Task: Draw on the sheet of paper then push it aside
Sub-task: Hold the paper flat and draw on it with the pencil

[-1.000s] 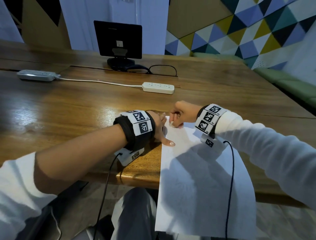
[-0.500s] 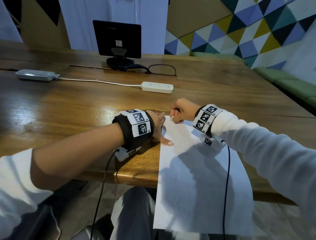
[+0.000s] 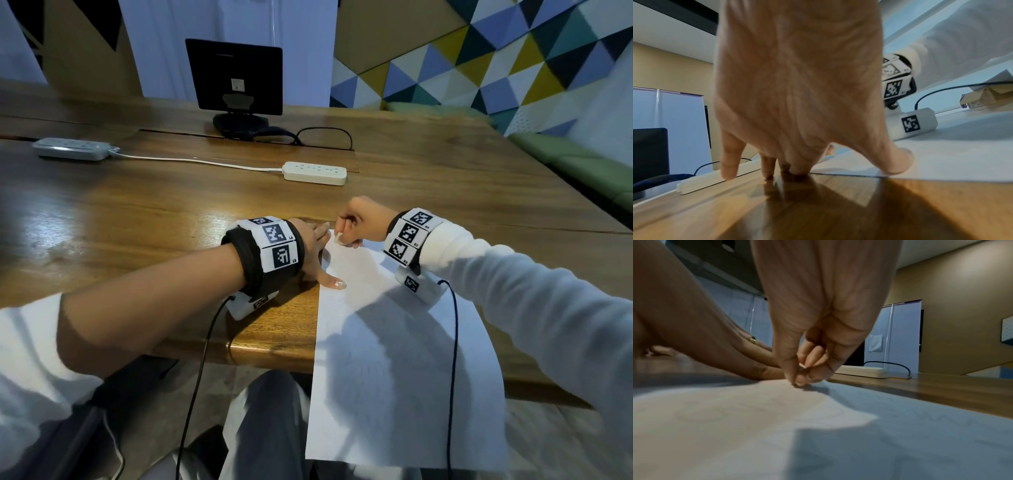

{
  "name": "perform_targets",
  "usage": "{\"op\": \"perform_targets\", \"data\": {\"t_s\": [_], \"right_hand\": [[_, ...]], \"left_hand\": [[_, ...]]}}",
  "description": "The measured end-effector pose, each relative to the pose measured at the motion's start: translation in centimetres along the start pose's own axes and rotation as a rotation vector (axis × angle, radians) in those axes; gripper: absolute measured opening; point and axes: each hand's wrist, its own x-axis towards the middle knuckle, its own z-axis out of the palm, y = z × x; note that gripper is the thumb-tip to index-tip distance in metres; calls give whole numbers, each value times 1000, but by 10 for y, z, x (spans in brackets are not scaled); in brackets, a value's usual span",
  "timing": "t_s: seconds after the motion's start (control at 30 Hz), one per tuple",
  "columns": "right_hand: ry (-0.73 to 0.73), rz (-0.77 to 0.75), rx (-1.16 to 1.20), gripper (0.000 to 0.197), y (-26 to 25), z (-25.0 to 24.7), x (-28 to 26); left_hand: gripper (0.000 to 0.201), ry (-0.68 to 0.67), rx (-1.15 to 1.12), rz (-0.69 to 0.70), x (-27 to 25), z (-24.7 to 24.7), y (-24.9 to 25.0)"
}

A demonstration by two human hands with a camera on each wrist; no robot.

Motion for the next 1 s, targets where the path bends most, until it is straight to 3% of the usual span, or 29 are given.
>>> {"op": "perform_targets", "data": {"t_s": [0.07, 0.17, 0.33, 0.47, 0.6, 0.67, 0.73, 0.87, 0.93, 1.0], "right_hand": [[4, 3, -6, 6, -3, 2, 0], [-142, -19, 6, 6, -5, -1, -1], [0, 19, -27, 9, -6, 0, 5], [-131, 13, 90, 12, -1, -2, -10], [284, 250, 448, 12, 31, -8, -19], [349, 384, 645, 16, 39, -8, -27], [336, 419, 721, 15, 45, -9, -31], [328, 400, 718, 12, 48, -10, -29], [305, 379, 659, 12, 46, -10, -30], [279, 338, 630, 13, 44, -8, -32]], "left_hand": [[112, 4, -3, 3, 0, 0, 0], [112, -7, 3, -1, -1, -2, -1], [111, -38, -3, -13, -3, -4, 2], [113, -63, -26, -21, -1, -4, 2], [112, -39, -14, 6, -1, 0, -1], [108, 29, -3, 54, 1, 4, 4], [95, 110, 7, 158, 3, 5, 16], [73, 24, -68, 442, 0, 5, 46], [74, 15, -111, 399, -1, 7, 48], [83, 7, -136, 217, 0, 9, 41]]}}
